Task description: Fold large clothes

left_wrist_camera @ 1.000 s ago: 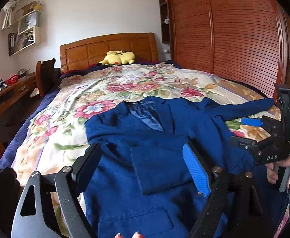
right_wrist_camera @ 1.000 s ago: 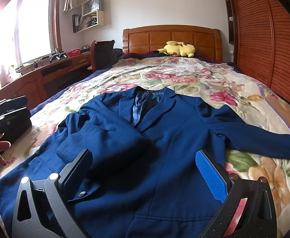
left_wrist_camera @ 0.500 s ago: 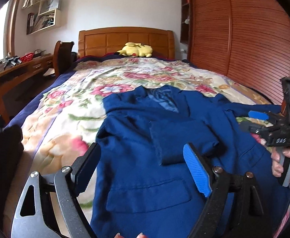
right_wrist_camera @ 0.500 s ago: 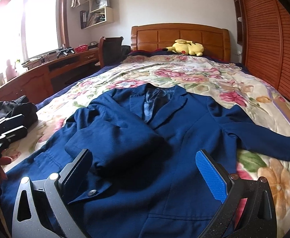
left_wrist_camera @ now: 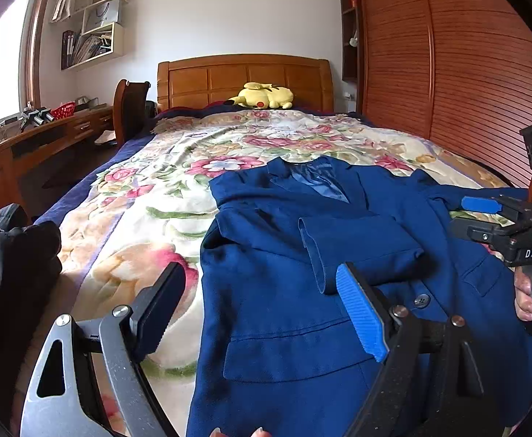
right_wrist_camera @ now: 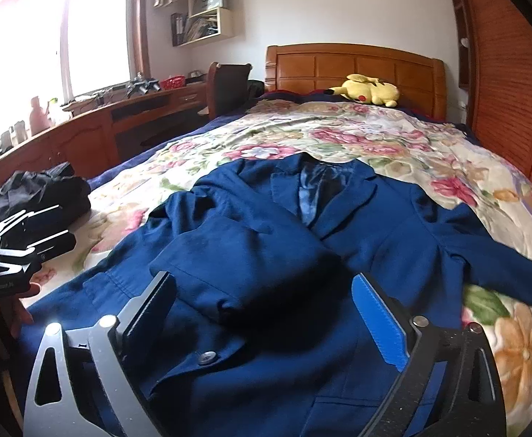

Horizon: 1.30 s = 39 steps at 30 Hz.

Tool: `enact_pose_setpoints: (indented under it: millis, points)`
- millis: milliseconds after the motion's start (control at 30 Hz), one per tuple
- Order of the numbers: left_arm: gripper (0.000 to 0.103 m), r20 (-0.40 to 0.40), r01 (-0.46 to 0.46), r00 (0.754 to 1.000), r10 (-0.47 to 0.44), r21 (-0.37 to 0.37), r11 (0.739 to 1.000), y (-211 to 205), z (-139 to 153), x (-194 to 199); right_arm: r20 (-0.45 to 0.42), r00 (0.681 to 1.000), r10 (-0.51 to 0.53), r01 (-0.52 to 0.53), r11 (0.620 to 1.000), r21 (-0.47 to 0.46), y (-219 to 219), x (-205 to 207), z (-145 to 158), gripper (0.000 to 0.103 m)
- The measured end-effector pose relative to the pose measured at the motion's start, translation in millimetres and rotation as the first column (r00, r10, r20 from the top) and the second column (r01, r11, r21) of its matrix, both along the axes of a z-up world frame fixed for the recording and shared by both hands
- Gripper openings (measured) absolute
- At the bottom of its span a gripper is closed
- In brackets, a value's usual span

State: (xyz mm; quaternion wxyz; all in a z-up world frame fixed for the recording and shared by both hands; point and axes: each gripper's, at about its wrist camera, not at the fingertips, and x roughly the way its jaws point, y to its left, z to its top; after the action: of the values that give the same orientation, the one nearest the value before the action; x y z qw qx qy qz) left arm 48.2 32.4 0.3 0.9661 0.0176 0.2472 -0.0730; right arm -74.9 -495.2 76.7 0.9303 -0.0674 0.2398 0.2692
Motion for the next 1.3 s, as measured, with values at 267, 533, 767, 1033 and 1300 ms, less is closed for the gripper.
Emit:
enact_pose_setpoints:
  millis: [267, 533, 767, 1033, 1300]
  points:
    - [0.085, 0.004, -0.011, 1.000, 0.011, -0.026, 1.000, 6, -2, 0, -0.012, 0.999, 0.044, -0.045, 0.998, -0.043, 16, 9, 2, 0.085]
    - [0.085, 0.007, -0.033, 0.999, 0.033, -0.027, 0.999, 14, -1, 1, -0.039, 0.992, 0.117, -0.122, 0.979, -0.164, 60, 28, 2, 0.076]
    - [0.085, 0.005, -0.037, 0.999, 0.037, -0.034, 0.999, 17, -2, 1, -0.134, 0.973, 0.186, -0.211, 0.956, -0.204, 89, 50, -20, 0.076]
    - [0.085, -0.005, -0.041, 0.999, 0.041, -0.032, 0.999, 16, -5, 4, -0.202, 0.963, 0.177, -0.229, 0.936, -0.269, 103, 70, -43, 0.076]
    - [0.085, -0.008, -0.042, 0.999, 0.042, -0.026, 0.999, 14, -7, 5, -0.182, 0.972, 0.148, -0.194, 0.943, -0.271, 109, 71, -49, 0.070]
